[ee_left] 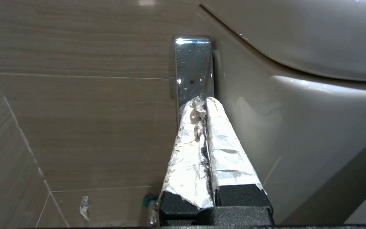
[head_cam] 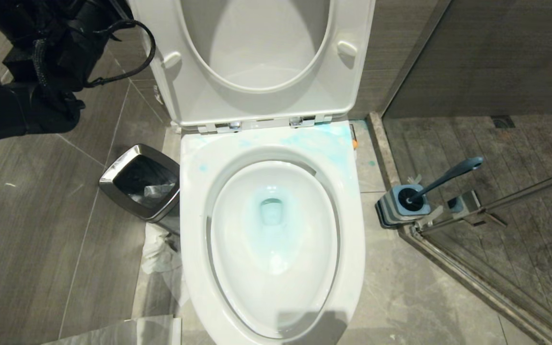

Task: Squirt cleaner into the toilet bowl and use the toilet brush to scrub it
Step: Flush the toilet

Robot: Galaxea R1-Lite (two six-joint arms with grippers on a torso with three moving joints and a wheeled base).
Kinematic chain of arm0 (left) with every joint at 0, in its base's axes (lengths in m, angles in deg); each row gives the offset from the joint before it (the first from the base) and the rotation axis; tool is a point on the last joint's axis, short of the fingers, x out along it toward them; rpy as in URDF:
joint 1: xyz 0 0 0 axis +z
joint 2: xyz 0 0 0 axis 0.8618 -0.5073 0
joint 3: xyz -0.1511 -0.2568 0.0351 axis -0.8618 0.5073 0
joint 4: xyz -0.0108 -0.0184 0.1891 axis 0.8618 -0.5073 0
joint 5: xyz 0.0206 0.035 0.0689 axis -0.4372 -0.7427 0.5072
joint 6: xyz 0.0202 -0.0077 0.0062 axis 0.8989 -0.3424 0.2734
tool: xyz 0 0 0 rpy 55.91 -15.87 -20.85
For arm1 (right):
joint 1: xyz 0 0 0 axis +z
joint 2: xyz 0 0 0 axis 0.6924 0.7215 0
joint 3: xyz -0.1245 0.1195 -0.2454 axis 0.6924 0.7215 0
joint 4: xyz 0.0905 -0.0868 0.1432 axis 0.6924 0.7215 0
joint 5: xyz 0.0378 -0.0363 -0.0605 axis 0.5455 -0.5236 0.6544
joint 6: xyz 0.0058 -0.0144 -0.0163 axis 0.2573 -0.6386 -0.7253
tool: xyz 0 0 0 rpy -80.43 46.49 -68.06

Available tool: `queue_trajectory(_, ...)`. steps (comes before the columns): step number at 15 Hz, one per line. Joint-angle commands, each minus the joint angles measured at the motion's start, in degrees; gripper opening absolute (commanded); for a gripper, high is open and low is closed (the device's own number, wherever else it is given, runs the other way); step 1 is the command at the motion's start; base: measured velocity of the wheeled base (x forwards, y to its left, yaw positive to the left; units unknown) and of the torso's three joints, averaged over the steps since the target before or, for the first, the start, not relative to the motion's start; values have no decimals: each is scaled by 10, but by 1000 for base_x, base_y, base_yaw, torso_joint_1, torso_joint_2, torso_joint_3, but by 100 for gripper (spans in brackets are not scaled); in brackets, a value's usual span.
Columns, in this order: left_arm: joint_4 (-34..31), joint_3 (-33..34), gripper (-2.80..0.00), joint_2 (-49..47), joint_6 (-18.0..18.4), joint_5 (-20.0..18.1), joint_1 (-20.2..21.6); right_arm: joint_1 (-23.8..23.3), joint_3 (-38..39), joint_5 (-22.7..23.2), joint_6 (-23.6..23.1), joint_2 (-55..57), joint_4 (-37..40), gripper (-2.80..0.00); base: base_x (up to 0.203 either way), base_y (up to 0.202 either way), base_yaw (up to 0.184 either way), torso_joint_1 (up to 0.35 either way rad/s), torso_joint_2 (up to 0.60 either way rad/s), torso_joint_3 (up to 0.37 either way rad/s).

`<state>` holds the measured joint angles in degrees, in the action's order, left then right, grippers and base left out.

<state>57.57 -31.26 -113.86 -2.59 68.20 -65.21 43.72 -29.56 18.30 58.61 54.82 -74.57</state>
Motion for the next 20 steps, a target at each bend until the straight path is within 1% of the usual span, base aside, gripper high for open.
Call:
queue_trajectory(1,-1,-4,-280,-20,-1,-2,0,0,0,0,0,1,0,-280,0,0,0,0,0,0)
queue_trajectory(11,-7,0,-280,10,-1,1,0,0,0,0,0,1,-1,-280,0,0,0,0,0,0)
queue_trajectory(13,-9,0,-280,17,-2,12,-1,0,0,0,0,1,0,-280,0,0,0,0,0,0)
queue_trajectory(16,-10,0,-280,27,-2,12,0,0,0,0,0,1,0,-280,0,0,0,0,0,0)
queue_trajectory(20,-12,0,-280,63,-2,16,0,0,0,0,0,1,0,-280,0,0,0,0,0,0)
